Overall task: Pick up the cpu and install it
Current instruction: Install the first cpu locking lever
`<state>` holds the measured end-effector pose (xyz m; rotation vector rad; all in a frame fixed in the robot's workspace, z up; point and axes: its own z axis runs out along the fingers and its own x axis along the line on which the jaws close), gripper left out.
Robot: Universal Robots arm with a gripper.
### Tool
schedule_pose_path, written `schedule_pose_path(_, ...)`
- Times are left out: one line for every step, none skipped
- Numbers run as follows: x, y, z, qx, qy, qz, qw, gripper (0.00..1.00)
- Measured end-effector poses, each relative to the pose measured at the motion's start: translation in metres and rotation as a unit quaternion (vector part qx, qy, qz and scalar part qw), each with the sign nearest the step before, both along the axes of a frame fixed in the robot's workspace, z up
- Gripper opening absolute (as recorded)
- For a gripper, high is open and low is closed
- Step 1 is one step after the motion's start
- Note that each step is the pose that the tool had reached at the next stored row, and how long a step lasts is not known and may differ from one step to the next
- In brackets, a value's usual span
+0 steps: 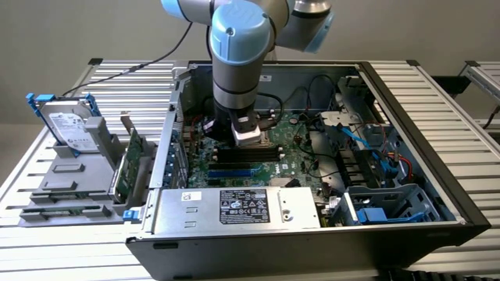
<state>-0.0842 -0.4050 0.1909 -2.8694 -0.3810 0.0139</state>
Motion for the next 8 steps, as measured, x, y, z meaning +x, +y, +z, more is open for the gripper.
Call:
schedule_pose_path(0.0000,0.0002,-0.0002,-0.0008,0.0000,0.000,1.0000,0.11)
schedule_pose_path(0.0000,0.0004,-0.0003,-0.0016,0.0000,0.000,1.0000,0.11)
schedule_pose_path(0.0000,0.0005,-0.0003,-0.0026,-0.0001,0.000,1.0000,0.11)
schedule_pose_path(0.0000,0.0005,-0.0004,-0.0038,-0.0001,0.000,1.0000,0.11)
schedule_pose_path(0.0000,0.0005,-0.0004,-0.0050,0.0000,0.000,1.0000,0.11)
schedule_pose_path(0.0001,0.0005,-0.0004,-0.0062,0.0000,0.000,1.0000,0.11)
schedule_pose_path(0.0000,0.0006,-0.0004,-0.0074,0.0000,0.000,1.0000,0.11)
schedule_pose_path(0.0000,0.0007,-0.0003,-0.0086,0.0000,0.000,1.0000,0.11)
